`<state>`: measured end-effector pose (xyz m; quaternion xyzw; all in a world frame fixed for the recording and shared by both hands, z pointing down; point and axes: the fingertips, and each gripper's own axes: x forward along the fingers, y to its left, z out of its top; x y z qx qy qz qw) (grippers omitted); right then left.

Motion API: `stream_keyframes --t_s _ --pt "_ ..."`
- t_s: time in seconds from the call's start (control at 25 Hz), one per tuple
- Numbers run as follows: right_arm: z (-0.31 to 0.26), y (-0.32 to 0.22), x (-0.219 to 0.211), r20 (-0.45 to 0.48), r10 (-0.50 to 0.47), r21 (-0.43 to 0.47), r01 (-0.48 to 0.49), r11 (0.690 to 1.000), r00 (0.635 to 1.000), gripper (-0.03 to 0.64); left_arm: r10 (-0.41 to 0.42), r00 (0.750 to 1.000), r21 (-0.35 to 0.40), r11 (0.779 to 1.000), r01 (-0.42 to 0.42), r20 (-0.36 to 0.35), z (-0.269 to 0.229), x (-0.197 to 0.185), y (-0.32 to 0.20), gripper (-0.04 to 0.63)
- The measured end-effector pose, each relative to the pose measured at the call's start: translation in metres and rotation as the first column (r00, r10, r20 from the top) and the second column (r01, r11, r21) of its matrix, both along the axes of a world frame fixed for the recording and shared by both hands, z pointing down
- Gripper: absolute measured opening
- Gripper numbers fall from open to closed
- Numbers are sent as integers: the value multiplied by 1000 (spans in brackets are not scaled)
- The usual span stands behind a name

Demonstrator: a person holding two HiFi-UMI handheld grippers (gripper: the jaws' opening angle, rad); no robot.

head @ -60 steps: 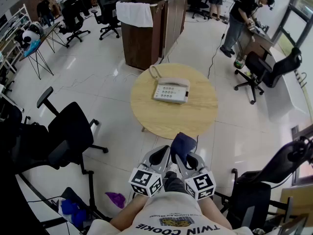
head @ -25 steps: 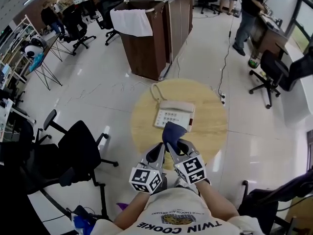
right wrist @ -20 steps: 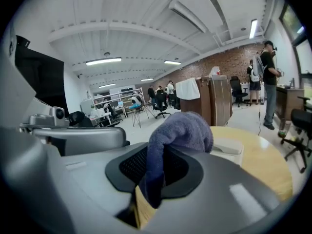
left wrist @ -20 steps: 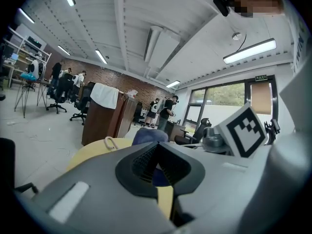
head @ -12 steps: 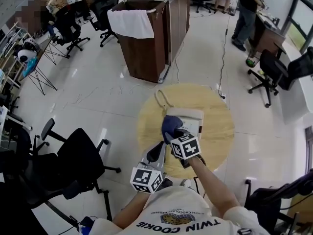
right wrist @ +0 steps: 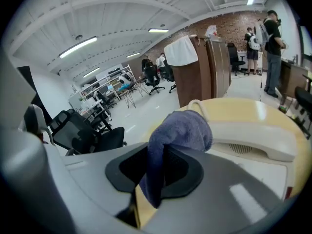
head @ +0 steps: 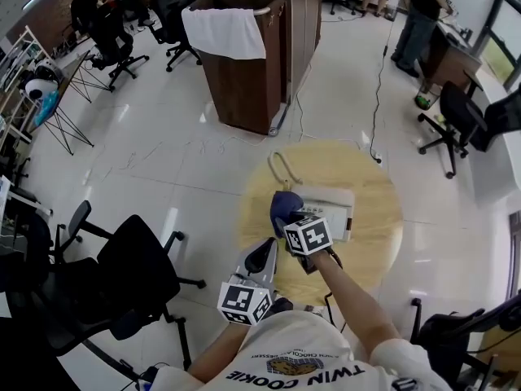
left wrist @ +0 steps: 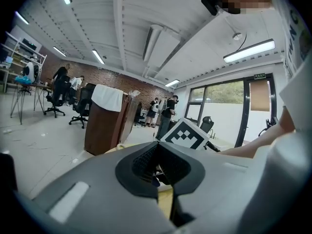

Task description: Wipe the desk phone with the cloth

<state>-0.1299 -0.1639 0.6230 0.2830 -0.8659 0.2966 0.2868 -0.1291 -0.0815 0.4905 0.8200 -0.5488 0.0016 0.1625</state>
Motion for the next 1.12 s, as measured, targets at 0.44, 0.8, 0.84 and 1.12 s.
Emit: stream_keyframes --t_s 0.44,0.8,0.84,1.12 --pt "28 -10 -1 -42 38 -86 -42 995 998 66 -15 1000 2 1000 15 -4 2 -19 -14 -9" --pt "33 -12 27 -101 66 -101 -76 992 993 66 3 1000 -12 1000 -3 -5 7 -3 -19 -9" --pt "33 -12 30 -101 74 -103 -84 991 992 66 5 1000 -12 1000 -5 -6 7 -1 -19 -9" --pt "29 -10 52 -99 103 -98 -113 989 990 66 31 999 -13 999 -31 -16 5 20 -19 -9"
